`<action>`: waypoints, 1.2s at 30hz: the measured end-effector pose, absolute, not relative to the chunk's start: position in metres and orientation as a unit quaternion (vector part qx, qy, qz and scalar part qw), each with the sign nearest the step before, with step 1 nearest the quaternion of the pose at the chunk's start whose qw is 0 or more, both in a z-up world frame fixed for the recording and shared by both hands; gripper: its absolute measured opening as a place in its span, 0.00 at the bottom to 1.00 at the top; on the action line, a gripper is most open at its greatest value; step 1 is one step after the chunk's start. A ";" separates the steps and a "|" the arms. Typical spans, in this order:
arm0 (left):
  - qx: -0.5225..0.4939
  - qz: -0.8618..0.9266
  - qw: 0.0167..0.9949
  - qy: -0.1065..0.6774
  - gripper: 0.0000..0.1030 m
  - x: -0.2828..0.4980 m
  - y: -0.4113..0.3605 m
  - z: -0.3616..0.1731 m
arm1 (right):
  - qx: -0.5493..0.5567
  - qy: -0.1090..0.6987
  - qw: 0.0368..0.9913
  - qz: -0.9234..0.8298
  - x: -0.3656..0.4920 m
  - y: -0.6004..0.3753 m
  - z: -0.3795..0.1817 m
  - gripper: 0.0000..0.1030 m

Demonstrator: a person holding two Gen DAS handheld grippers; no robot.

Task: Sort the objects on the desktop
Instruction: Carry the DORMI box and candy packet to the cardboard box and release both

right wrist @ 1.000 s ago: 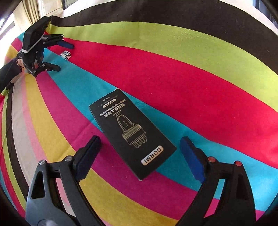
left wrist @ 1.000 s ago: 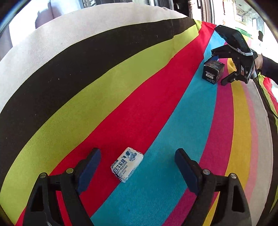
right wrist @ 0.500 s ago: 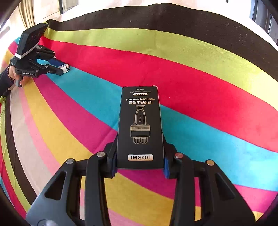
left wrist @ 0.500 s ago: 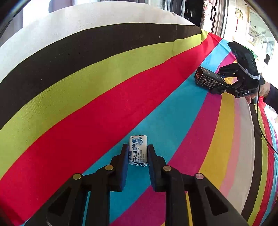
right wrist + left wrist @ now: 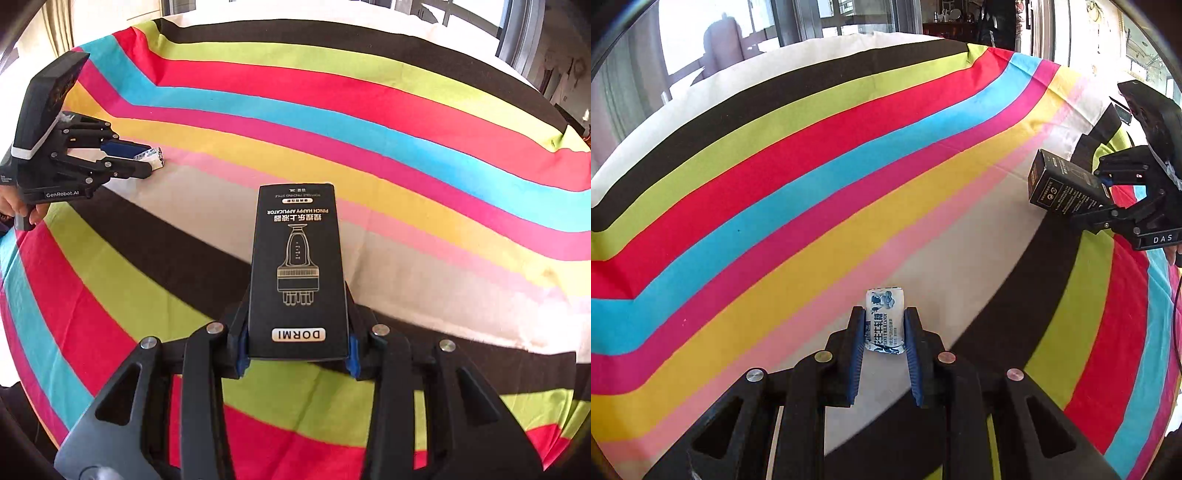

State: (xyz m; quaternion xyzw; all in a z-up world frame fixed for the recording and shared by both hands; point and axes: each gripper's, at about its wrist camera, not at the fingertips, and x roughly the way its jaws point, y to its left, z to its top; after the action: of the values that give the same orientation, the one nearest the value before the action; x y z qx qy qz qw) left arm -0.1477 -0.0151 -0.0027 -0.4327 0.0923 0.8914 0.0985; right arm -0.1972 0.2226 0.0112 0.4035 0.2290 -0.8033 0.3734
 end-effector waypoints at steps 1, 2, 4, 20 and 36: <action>-0.432 0.892 0.097 0.091 0.21 -0.135 -0.011 0.000 | 0.405 0.222 0.372 -0.805 -0.186 0.228 0.012 0.40; -0.429 0.894 0.090 0.092 0.21 -0.124 -0.007 0.001 | 0.404 0.216 0.369 -0.808 -0.170 0.227 0.009 0.40; -0.426 0.897 0.079 0.086 0.21 -0.103 0.007 0.001 | 0.397 0.212 0.355 -0.819 -0.146 0.233 0.010 0.40; -0.383 0.921 0.034 0.065 0.21 -0.010 0.067 0.008 | 0.358 0.116 0.284 -0.882 -0.018 0.268 0.013 0.40; -0.374 0.916 0.104 0.105 0.21 0.027 0.163 0.013 | 0.332 0.077 0.197 -0.919 0.036 0.365 0.029 0.40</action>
State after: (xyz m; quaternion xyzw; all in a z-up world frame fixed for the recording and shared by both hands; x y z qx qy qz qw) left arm 0.0268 0.1633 0.0129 -0.3741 0.1055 0.9155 0.1035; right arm 0.0362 0.3651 0.0294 0.3316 0.0774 -0.9194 0.1971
